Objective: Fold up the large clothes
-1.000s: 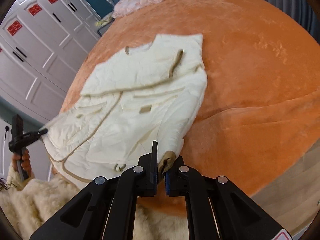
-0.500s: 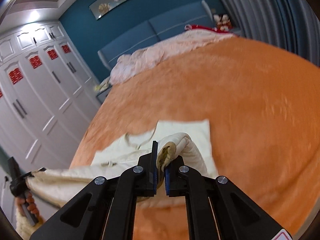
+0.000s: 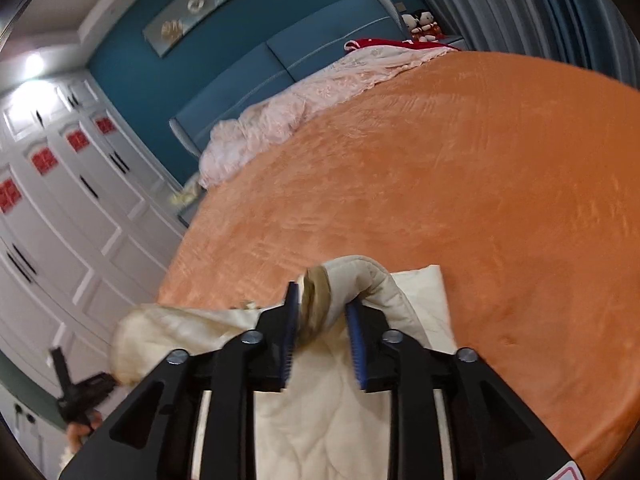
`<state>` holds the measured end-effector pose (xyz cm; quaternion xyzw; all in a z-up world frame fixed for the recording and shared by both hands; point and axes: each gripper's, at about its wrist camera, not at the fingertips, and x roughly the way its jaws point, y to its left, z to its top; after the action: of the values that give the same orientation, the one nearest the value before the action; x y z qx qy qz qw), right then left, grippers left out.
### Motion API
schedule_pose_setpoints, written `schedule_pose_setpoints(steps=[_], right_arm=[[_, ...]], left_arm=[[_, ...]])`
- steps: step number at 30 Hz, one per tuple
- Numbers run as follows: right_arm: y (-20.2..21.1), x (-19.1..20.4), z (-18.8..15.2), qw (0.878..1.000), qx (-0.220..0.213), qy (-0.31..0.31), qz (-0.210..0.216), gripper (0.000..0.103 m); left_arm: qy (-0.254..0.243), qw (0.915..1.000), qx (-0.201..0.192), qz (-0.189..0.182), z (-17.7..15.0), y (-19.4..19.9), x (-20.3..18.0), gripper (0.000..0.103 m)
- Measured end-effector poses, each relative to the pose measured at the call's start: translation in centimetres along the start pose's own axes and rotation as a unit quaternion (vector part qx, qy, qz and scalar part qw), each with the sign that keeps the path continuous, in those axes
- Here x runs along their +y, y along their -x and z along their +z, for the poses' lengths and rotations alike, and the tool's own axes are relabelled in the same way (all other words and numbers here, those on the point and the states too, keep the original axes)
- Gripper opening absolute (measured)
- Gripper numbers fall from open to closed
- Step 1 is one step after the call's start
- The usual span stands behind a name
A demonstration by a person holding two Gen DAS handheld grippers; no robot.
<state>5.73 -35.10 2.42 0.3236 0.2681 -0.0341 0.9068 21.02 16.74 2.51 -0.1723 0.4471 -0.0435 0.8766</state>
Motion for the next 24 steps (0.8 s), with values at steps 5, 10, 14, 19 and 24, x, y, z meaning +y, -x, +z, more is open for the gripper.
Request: schedule_pose_setpoints(steps=[5, 10, 14, 19, 24], right_arm=[[2.8, -1.0, -0.5, 0.996, -0.086, -0.008, 0.004, 0.069], [-0.1, -1.8, -0.3, 0.998, -0.032, 0.012, -0.055, 0.069], [-3.4, -2.2, -0.3, 0.996, 0.007, 0.022, -0.082, 0.069], [-7.4, -2.2, 0.0, 0.99, 0.053, 0.056, -0.122, 0.066], [-10.0, -2.9, 0.3, 0.987, 0.073, 0.044, -0.135, 0.011]], left_arm=[[0.03, 0.9918, -0.124, 0.008, 0.1, 4.5, 1.5, 0.089], [-0.027, 0.9986, -0.045, -0.001, 1.0, 1.2, 0.1, 0.089], [-0.031, 0.9986, 0.036, -0.025, 0.5, -3.8, -0.6, 0.088], [-0.019, 0.997, 0.073, -0.021, 0.3, -7.5, -0.6, 0.067], [-0.022, 0.9971, 0.072, -0.005, 1.1, -8.4, -1.1, 0.026]])
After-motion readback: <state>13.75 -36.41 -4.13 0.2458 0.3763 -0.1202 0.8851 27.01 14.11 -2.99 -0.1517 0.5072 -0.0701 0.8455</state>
